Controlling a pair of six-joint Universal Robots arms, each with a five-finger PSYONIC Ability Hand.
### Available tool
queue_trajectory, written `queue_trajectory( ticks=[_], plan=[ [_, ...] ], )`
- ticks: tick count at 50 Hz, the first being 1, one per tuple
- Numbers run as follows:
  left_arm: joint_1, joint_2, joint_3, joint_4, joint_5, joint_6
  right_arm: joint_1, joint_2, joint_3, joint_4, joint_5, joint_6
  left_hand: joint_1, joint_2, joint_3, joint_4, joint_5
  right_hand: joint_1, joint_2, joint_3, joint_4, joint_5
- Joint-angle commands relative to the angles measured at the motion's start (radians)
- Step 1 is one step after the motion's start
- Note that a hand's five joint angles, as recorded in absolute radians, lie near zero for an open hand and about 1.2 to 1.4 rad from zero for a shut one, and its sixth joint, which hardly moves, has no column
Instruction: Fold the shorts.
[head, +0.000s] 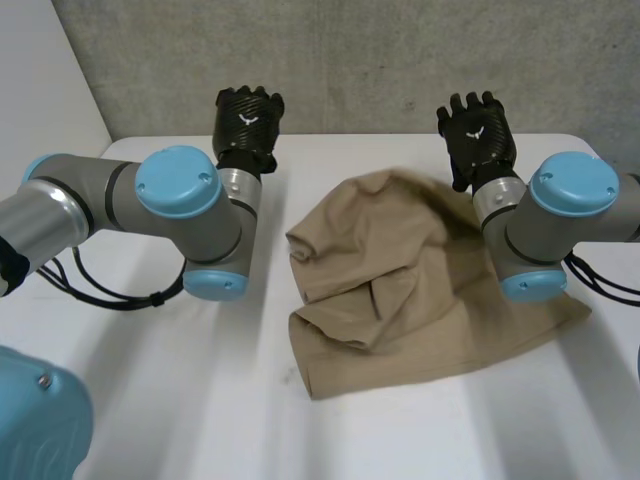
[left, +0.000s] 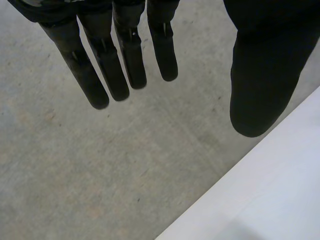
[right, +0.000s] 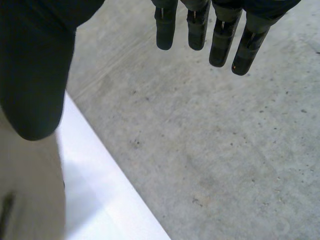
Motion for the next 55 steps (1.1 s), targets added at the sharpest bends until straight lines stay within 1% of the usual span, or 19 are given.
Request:
queue_trajectory(
  ticks=[1, 4, 7, 8, 10, 11, 14, 15, 18, 19, 21, 27, 30, 32, 35, 39, 45, 50, 55],
  plan=[
    [-0.043, 0.172, -0.188, 0.009, -0.002, -0.003, -0.019, -0.076, 0.040, 0.097, 0.029, 0.018, 0.020, 0.000, -0.002, 0.004, 0.010, -0.027, -0.046, -0.045, -0.058, -0.071],
    [-0.046, 0.223, -0.245, 0.001, -0.002, -0.005, -0.054, -0.173, 0.086, 0.176, 0.012, 0.106, 0.020, 0.000, -0.002, 0.004, 0.010, -0.027, -0.046, -0.045, -0.058, -0.071],
    [-0.069, 0.301, -0.326, -0.007, 0.000, -0.008, -0.095, -0.248, 0.124, 0.254, -0.023, 0.154, 0.017, -0.003, -0.005, 0.001, 0.007, -0.027, -0.046, -0.045, -0.058, -0.071],
    [-0.089, 0.341, -0.372, -0.016, 0.000, -0.008, -0.120, -0.289, 0.153, 0.305, -0.064, 0.173, 0.017, -0.003, -0.005, 0.001, 0.007, -0.027, -0.046, -0.045, -0.058, -0.071],
    [-0.109, 0.376, -0.423, -0.031, 0.000, -0.009, -0.141, -0.326, 0.181, 0.356, -0.112, 0.174, 0.017, -0.003, -0.005, 0.001, 0.007, -0.027, -0.046, -0.045, -0.058, -0.071],
    [-0.118, 0.393, -0.448, -0.040, 0.000, -0.011, -0.164, -0.357, 0.210, 0.406, -0.157, 0.167, 0.017, -0.003, -0.005, 0.001, 0.007, -0.027, -0.046, -0.045, -0.058, -0.071],
    [-0.158, 0.450, -0.535, -0.085, 0.000, -0.016, -0.213, -0.402, 0.253, 0.475, -0.221, 0.144, 0.017, -0.003, -0.005, 0.001, 0.007, -0.027, -0.046, -0.045, -0.058, -0.071],
    [-0.171, 0.462, -0.556, -0.097, 0.000, -0.022, -0.250, -0.426, 0.280, 0.517, -0.257, 0.118, 0.017, -0.003, -0.005, 0.001, 0.007, -0.027, -0.046, -0.045, -0.058, -0.071],
    [-0.221, 0.487, -0.621, -0.155, 0.000, -0.065, -0.299, -0.446, 0.319, 0.571, -0.307, 0.056, 0.017, -0.003, -0.005, 0.001, 0.007, -0.027, -0.046, -0.045, -0.058, -0.071],
    [-0.233, 0.490, -0.635, -0.169, 0.000, -0.081, -0.327, -0.454, 0.343, 0.600, -0.334, 0.001, 0.017, -0.003, -0.005, 0.001, 0.007, -0.027, -0.046, -0.045, -0.058, -0.071],
    [-0.261, 0.492, -0.672, -0.209, 0.000, -0.137, -0.362, -0.454, 0.368, 0.623, -0.357, -0.059, 0.023, 0.003, 0.001, 0.007, 0.013, -0.027, -0.046, -0.045, -0.058, -0.071],
    [-0.306, 0.487, -0.724, -0.281, 0.000, -0.272, -0.483, -0.445, 0.454, 0.687, -0.429, -0.292, 0.038, 0.017, 0.016, 0.021, 0.028, 0.115, 0.096, 0.097, 0.084, 0.071],
    [-0.327, 0.478, -0.735, -0.304, 0.000, -0.328, -0.520, -0.431, 0.485, 0.689, -0.466, -0.352, 0.049, 0.029, 0.027, 0.033, 0.039, 0.141, 0.122, 0.124, 0.110, 0.098],
    [-0.342, 0.473, -0.742, -0.310, -0.002, -0.351, -0.563, -0.406, 0.508, 0.687, -0.515, -0.389, 0.052, 0.032, 0.030, 0.036, 0.042, 0.179, 0.161, 0.162, 0.149, 0.136],
    [-0.353, 0.469, -0.751, -0.310, -0.005, -0.361, -0.600, -0.377, 0.528, 0.689, -0.578, -0.415, 0.067, 0.047, 0.045, 0.051, 0.057, 0.203, 0.184, 0.186, 0.172, 0.159],
    [-0.367, 0.464, -0.768, -0.309, -0.031, -0.364, -0.628, -0.347, 0.549, 0.684, -0.624, -0.419, 0.070, 0.050, 0.048, 0.054, 0.060, 0.218, 0.199, 0.200, 0.187, 0.174],
    [-0.378, 0.455, -0.773, -0.304, -0.069, -0.362, -0.637, -0.302, 0.557, 0.675, -0.661, -0.419, 0.067, 0.047, 0.045, 0.051, 0.057, 0.332, 0.313, 0.315, 0.301, 0.288],
    [-0.379, 0.441, -0.773, -0.303, -0.084, -0.362, -0.635, -0.274, 0.560, 0.623, -0.698, -0.413, 0.064, 0.044, 0.042, 0.048, 0.054, 0.461, 0.442, 0.444, 0.430, 0.418],
    [-0.379, 0.432, -0.773, -0.303, -0.086, -0.362, -0.634, -0.256, 0.561, 0.571, -0.699, -0.410, 0.061, 0.041, 0.039, 0.045, 0.051, 0.538, 0.519, 0.520, 0.507, 0.494]
  ],
)
